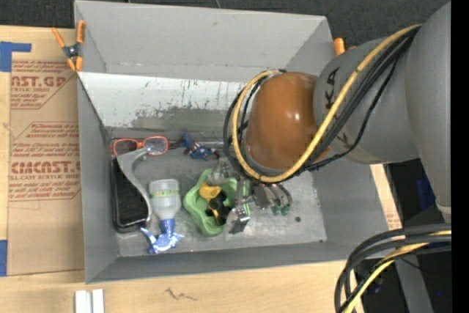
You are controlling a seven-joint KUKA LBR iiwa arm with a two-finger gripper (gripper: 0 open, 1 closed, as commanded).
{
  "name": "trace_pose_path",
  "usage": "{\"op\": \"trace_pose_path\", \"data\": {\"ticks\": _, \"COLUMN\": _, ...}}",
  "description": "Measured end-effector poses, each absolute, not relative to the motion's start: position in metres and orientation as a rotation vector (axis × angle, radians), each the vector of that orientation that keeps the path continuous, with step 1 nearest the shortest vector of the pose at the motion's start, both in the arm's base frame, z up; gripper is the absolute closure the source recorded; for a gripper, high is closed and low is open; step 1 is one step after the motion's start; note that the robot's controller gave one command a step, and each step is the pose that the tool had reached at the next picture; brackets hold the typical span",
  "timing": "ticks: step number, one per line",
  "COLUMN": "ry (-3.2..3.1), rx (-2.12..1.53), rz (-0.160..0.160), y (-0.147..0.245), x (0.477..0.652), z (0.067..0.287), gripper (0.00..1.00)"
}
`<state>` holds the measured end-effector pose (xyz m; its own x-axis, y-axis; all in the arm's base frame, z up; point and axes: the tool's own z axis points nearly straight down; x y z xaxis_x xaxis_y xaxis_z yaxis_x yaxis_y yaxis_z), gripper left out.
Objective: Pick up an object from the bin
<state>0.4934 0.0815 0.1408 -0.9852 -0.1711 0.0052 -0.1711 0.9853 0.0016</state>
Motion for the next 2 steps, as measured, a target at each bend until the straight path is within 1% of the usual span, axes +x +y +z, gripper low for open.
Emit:
{"op": "trace_pose_path", "data": {"ticks": 1, "ry": -3.129, "rx": 0.270, "rz": -0.001, "y": 0.081, "x": 0.495, "z": 0.143, "gripper": 0.00}}
{"op": "trace_pose_path", "data": {"ticks": 2, "ry": -3.102, "rx": 0.757, "rz": 0.013, "y": 0.083, "x": 0.528, "z": 0.103, "gripper": 1.00}}
